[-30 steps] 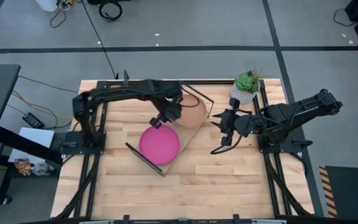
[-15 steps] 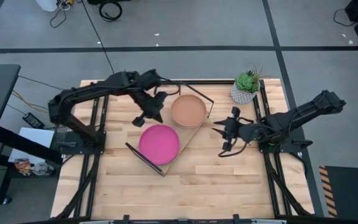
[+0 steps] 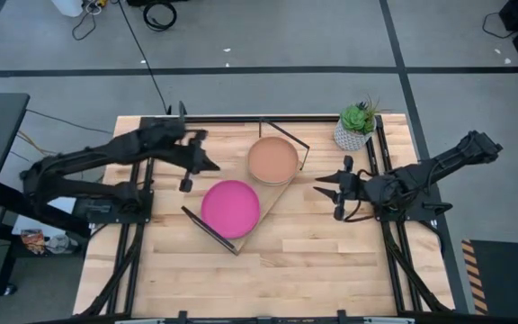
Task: Place and stack plates onto a shelf
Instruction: Return to Home Position
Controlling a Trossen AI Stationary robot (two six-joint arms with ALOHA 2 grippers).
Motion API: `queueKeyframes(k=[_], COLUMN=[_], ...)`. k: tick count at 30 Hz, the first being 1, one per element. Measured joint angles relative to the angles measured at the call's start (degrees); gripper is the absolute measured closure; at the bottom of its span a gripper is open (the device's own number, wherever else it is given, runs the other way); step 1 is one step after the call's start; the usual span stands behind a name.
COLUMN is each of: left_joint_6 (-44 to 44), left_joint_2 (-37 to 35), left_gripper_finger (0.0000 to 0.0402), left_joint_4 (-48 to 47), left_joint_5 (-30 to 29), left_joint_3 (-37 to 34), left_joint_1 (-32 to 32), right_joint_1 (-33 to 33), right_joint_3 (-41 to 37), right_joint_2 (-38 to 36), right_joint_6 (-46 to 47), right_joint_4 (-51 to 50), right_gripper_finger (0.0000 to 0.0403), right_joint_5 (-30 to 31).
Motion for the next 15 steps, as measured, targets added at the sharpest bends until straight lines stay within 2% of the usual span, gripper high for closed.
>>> queueKeyframes(k=[2,7,15], left_joint_6=[-3.22,-8.55,-18.96], left_joint_2=[-3.87,-13.42,-27.62], left_gripper_finger=[0.0395,0.0394,0.0392], left_joint_4=[4.05,5.24,9.24], left_joint_5=[-3.66,-12.94,-20.97], left_joint_3=[-3.35,-10.09,-21.37], left_joint_1=[-0.88,-2.95,-7.12], right_joint_1=[-0.37,-1.20,-1.30], right_joint_3=[-3.23,-9.49,-12.87], right_joint_2=[-1.48,-5.22,-14.30], right_joint_6=[-0.35,0.14,-1.38], right_joint_4=[2.99,9.62,10.17], right_gripper_finger=[0.0284,0.0284,0.0284], right_joint_5=[-0.02,-0.07,0.11])
